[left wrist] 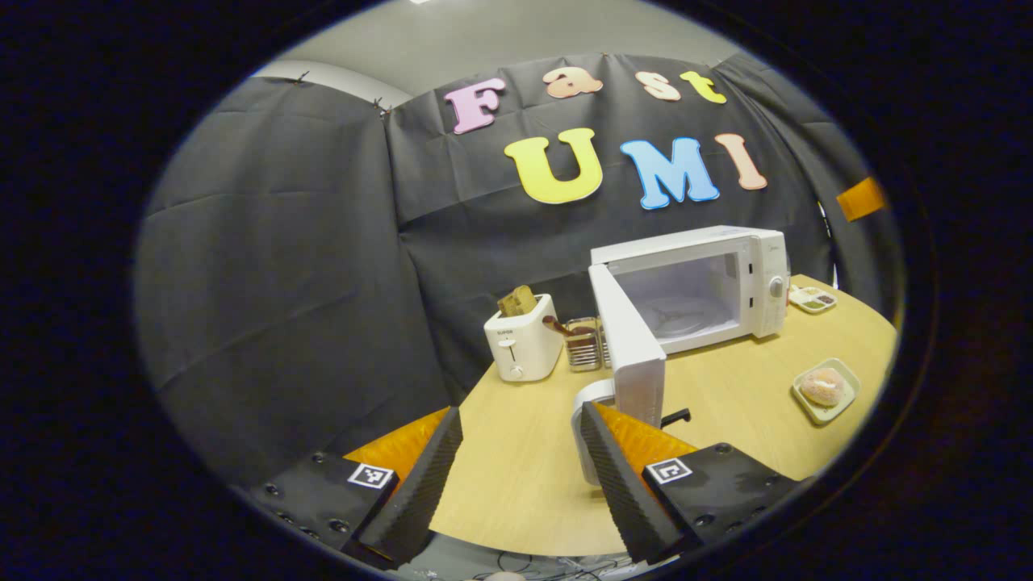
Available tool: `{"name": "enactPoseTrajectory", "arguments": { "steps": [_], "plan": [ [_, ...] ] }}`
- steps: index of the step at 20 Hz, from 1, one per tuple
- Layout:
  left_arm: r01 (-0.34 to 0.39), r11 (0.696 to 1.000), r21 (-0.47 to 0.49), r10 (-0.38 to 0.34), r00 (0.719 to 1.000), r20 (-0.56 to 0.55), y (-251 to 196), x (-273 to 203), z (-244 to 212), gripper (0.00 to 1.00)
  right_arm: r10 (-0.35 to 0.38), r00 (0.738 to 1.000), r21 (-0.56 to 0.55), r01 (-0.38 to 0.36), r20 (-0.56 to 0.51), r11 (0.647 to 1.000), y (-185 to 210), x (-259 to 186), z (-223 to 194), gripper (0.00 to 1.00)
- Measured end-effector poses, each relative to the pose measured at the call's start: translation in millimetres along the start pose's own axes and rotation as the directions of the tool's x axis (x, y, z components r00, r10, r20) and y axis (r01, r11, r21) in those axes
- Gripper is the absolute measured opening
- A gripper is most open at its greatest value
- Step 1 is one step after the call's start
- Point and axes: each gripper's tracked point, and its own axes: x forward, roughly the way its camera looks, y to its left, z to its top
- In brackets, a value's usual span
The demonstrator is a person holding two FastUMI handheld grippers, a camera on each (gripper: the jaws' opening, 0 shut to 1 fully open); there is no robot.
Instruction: Open the microwave oven with the left hand, put the food in, and close the microwave oven.
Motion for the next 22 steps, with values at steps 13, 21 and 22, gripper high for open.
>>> {"name": "enactPoseTrajectory", "arguments": {
  "steps": [13,21,22],
  "plan": [
    [0.143,0.989,-0.026,-0.138,0.980,0.143,-50.3,-13.4,128.5,1.00,-0.075,0.955,-0.075,0.055,-0.286,0.996,-54.6,47.9,-190.6,0.96],
    [0.228,0.973,-0.017,-0.222,0.959,0.174,-100.9,-4.1,166.5,1.00,-0.074,0.936,-0.137,0.028,-0.344,0.990,-72.2,92.1,-236.6,0.96],
    [0.232,0.973,-0.014,-0.226,0.958,0.177,-102.3,-3.1,170.8,1.00,-0.075,0.933,-0.144,0.025,-0.352,0.989,-72.7,94.5,-242.0,0.96]
  ]
}}
